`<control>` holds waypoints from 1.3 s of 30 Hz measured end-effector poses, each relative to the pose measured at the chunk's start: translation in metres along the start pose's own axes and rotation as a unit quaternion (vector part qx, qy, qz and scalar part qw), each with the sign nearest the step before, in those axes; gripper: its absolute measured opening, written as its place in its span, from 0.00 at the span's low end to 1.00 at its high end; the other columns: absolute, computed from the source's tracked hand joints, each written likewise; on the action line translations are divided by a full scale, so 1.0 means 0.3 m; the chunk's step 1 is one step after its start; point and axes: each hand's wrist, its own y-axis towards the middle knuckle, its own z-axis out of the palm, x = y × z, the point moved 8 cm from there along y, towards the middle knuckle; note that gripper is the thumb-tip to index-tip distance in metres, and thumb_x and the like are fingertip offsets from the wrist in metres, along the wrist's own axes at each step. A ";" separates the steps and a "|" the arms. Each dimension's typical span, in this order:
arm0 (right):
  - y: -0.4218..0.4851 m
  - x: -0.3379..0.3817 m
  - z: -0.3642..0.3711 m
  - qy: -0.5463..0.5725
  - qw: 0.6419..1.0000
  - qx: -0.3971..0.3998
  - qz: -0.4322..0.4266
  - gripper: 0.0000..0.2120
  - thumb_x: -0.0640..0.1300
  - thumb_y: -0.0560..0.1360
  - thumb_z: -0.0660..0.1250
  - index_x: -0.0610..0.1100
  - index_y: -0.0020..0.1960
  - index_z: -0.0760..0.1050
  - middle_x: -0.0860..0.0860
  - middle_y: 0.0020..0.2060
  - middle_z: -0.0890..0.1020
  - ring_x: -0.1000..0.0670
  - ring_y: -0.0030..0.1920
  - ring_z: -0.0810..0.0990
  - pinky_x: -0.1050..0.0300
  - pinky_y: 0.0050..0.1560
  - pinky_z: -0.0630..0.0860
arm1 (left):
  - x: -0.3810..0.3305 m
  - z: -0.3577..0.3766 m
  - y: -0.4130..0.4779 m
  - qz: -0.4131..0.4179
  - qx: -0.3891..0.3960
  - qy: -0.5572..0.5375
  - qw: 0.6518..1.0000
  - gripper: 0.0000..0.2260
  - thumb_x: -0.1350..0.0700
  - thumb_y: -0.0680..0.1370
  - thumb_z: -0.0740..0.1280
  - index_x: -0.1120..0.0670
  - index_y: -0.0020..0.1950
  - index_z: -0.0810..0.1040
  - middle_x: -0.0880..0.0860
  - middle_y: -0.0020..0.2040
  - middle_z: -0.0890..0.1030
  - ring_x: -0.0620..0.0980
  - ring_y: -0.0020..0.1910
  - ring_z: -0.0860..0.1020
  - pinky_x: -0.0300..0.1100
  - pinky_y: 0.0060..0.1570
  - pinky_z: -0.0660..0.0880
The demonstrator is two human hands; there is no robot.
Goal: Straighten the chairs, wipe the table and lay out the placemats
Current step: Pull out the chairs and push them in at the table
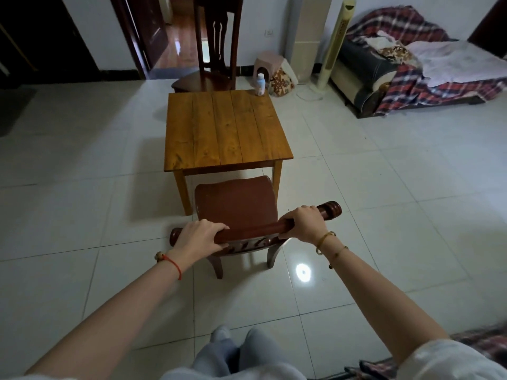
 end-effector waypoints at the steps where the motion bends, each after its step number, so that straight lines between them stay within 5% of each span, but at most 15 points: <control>1: 0.004 -0.004 0.003 0.000 1.000 0.002 0.002 0.15 0.62 0.67 0.72 0.53 0.47 0.83 0.55 0.38 0.84 0.50 0.43 0.80 0.51 0.55 0.74 | 0.003 -0.002 -0.001 -0.002 -0.002 -0.002 1.000 0.21 0.41 0.75 0.68 0.43 0.67 0.76 0.46 0.55 0.84 0.47 0.54 0.81 0.40 0.49 0.75; 7: 0.025 -0.006 -0.004 0.006 1.000 -0.001 -0.009 0.16 0.62 0.67 0.73 0.53 0.48 0.83 0.53 0.38 0.84 0.49 0.44 0.79 0.52 0.54 0.72 | 0.014 -0.022 0.018 -0.015 0.004 -0.015 1.000 0.18 0.39 0.74 0.69 0.42 0.62 0.79 0.46 0.49 0.85 0.47 0.49 0.82 0.39 0.44 0.75; 18: 0.043 -0.001 -0.001 0.005 0.999 -0.031 -0.032 0.16 0.63 0.67 0.74 0.53 0.47 0.83 0.55 0.34 0.80 0.49 0.41 0.79 0.52 0.53 0.72 | 0.036 -0.017 0.031 -0.036 0.021 -0.016 0.999 0.22 0.36 0.72 0.69 0.41 0.64 0.79 0.46 0.52 0.85 0.48 0.52 0.82 0.45 0.50 0.79; 25: 0.068 0.008 -0.034 -0.009 0.998 -0.033 -0.057 0.14 0.60 0.69 0.73 0.51 0.46 0.82 0.54 0.33 0.76 0.48 0.40 0.75 0.54 0.47 0.62 | 0.059 -0.013 0.061 -0.045 0.020 -0.016 0.999 0.21 0.36 0.71 0.70 0.41 0.62 0.80 0.46 0.50 0.85 0.48 0.50 0.82 0.46 0.50 0.80; 39: 0.130 0.009 -0.030 -0.013 0.998 -0.034 -0.051 0.15 0.60 0.69 0.73 0.50 0.46 0.82 0.52 0.36 0.81 0.47 0.41 0.79 0.52 0.51 0.68 | 0.092 -0.024 0.098 -0.051 0.017 -0.001 0.999 0.21 0.35 0.72 0.69 0.41 0.63 0.79 0.46 0.50 0.85 0.48 0.50 0.81 0.44 0.47 0.79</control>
